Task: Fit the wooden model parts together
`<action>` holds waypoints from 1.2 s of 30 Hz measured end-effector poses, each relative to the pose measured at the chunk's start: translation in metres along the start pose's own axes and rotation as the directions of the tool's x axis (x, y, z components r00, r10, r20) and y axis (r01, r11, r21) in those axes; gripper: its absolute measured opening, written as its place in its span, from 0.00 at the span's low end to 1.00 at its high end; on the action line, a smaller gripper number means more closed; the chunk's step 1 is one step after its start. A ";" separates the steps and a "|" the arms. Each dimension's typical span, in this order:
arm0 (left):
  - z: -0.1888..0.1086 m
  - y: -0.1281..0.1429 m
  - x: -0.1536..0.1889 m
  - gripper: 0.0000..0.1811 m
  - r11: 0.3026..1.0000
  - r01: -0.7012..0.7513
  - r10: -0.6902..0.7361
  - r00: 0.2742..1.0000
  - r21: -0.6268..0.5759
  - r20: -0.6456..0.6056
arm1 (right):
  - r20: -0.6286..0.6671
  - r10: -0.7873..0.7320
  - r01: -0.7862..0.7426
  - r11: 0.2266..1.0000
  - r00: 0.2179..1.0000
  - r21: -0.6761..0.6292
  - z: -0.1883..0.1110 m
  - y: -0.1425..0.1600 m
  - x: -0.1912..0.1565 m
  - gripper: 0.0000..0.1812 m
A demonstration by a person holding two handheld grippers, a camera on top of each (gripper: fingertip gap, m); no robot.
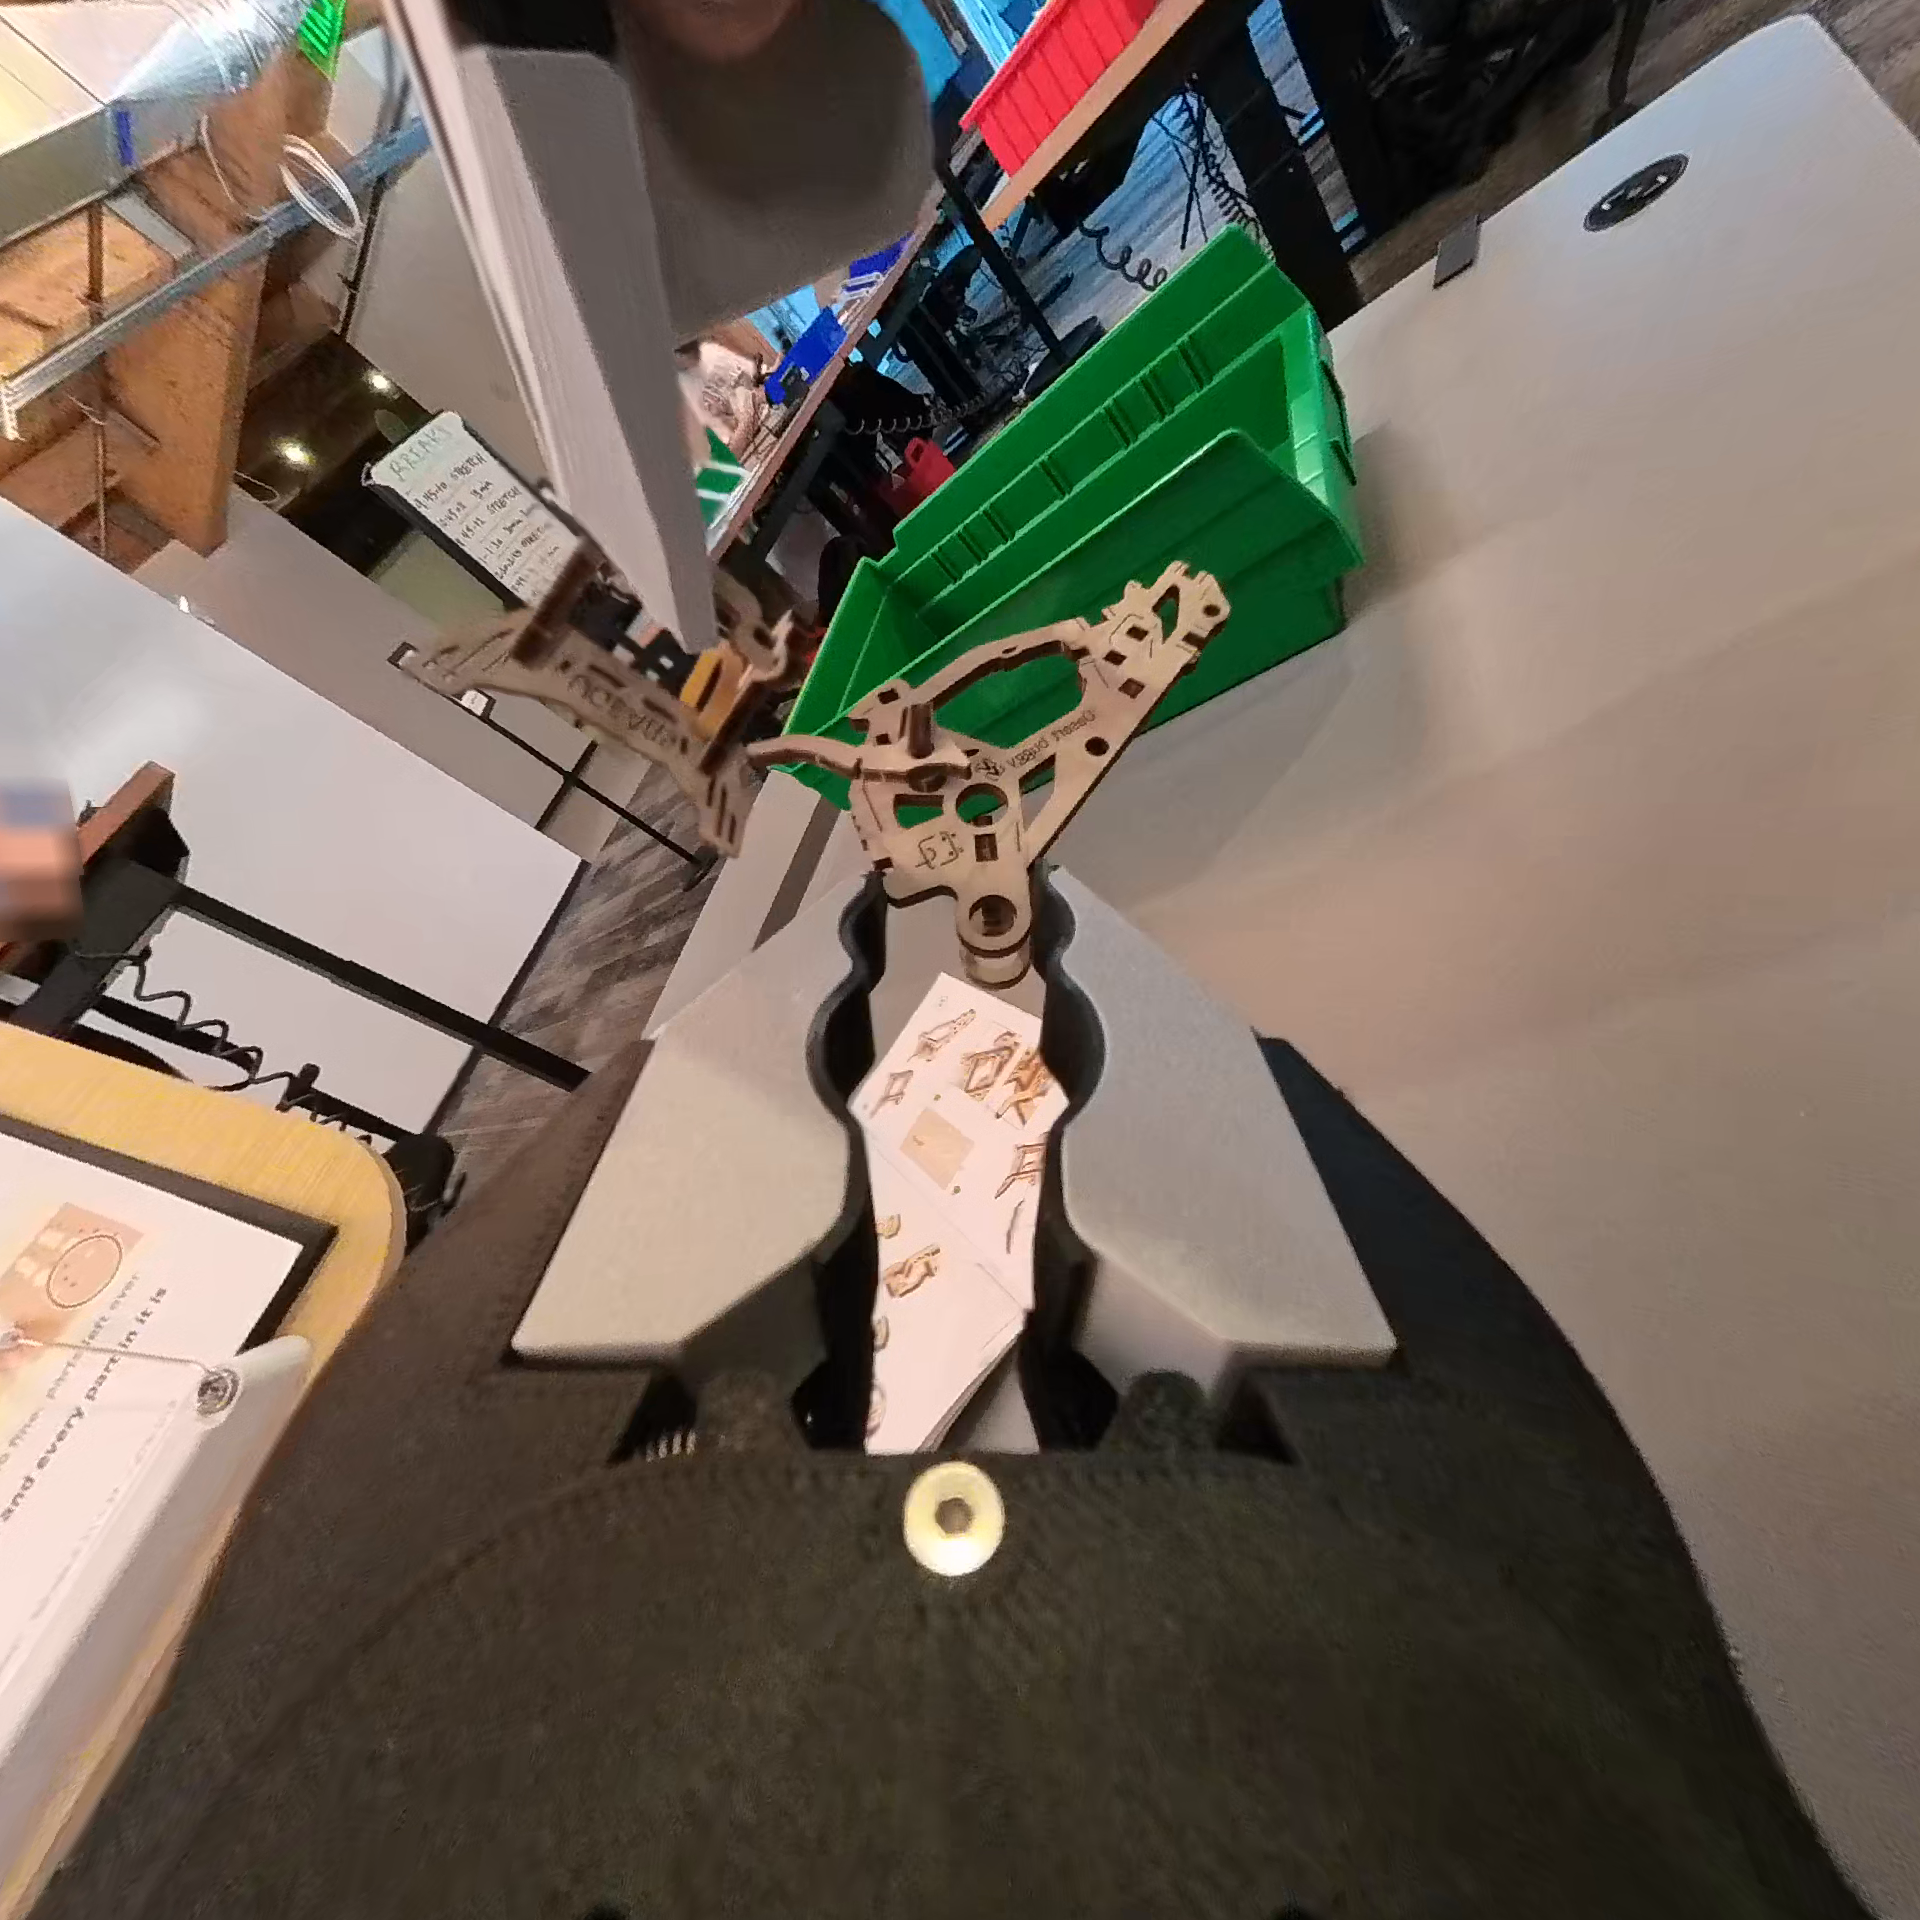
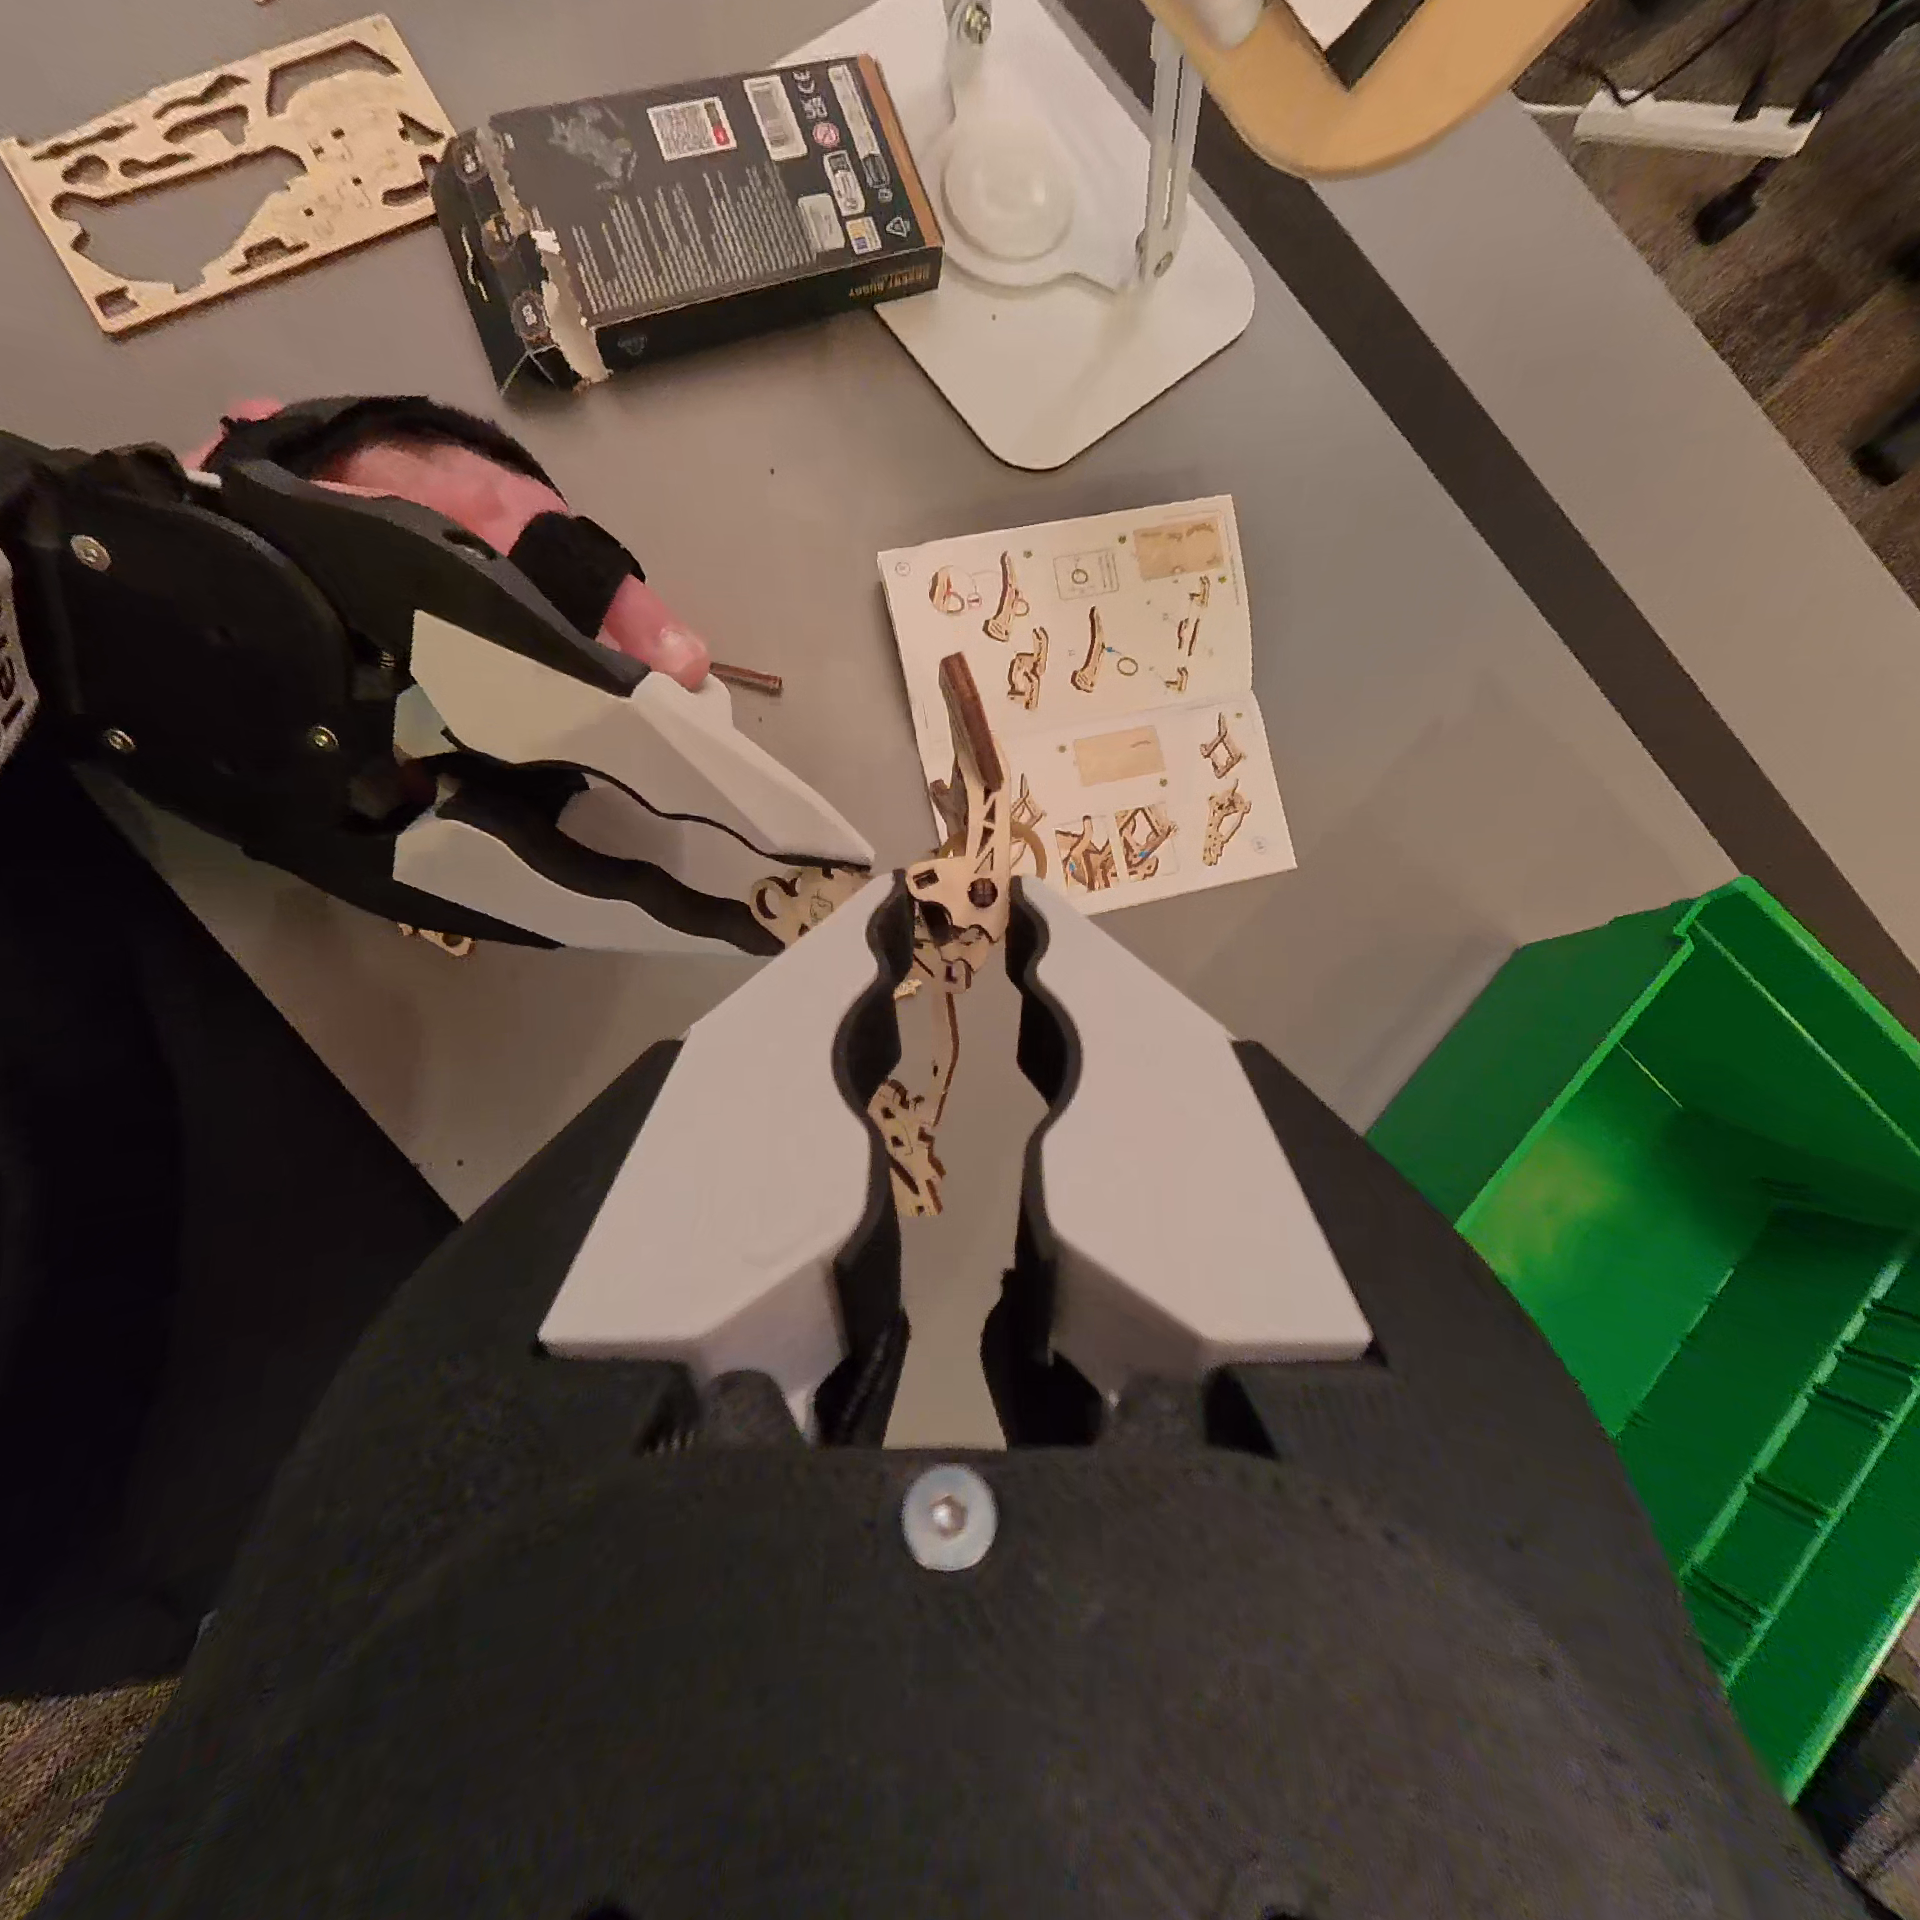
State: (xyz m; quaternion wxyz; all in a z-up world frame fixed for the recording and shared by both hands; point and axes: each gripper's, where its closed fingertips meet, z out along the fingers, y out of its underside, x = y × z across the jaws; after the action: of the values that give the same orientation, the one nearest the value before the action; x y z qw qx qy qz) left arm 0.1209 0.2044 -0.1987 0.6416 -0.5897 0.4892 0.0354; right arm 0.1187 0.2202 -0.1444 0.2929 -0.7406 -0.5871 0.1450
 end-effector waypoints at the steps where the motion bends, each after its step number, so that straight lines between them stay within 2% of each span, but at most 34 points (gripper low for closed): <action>1: 0.000 -0.001 0.000 0.14 1.000 -0.006 0.006 1.000 0.000 0.002 | 0.007 -0.002 0.002 1.000 1.000 -0.004 0.000 -0.001 -0.002 0.08; 21: -0.001 -0.001 0.000 0.14 0.997 -0.069 0.070 0.997 -0.030 0.023 | 0.033 -0.066 0.071 0.976 0.997 -0.204 0.006 0.001 -0.007 0.08; 36: -0.001 -0.001 0.001 0.14 0.997 -0.071 0.072 0.997 -0.037 0.012 | 0.013 -0.159 0.157 0.951 0.987 -0.265 0.010 -0.001 -0.011 0.08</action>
State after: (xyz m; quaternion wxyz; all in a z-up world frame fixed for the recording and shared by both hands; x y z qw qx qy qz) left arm 0.1211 0.2032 -0.1983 0.6322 -0.5833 0.5050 0.0711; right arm 0.1097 0.2124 -0.1531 0.2045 -0.7244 -0.6572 0.0380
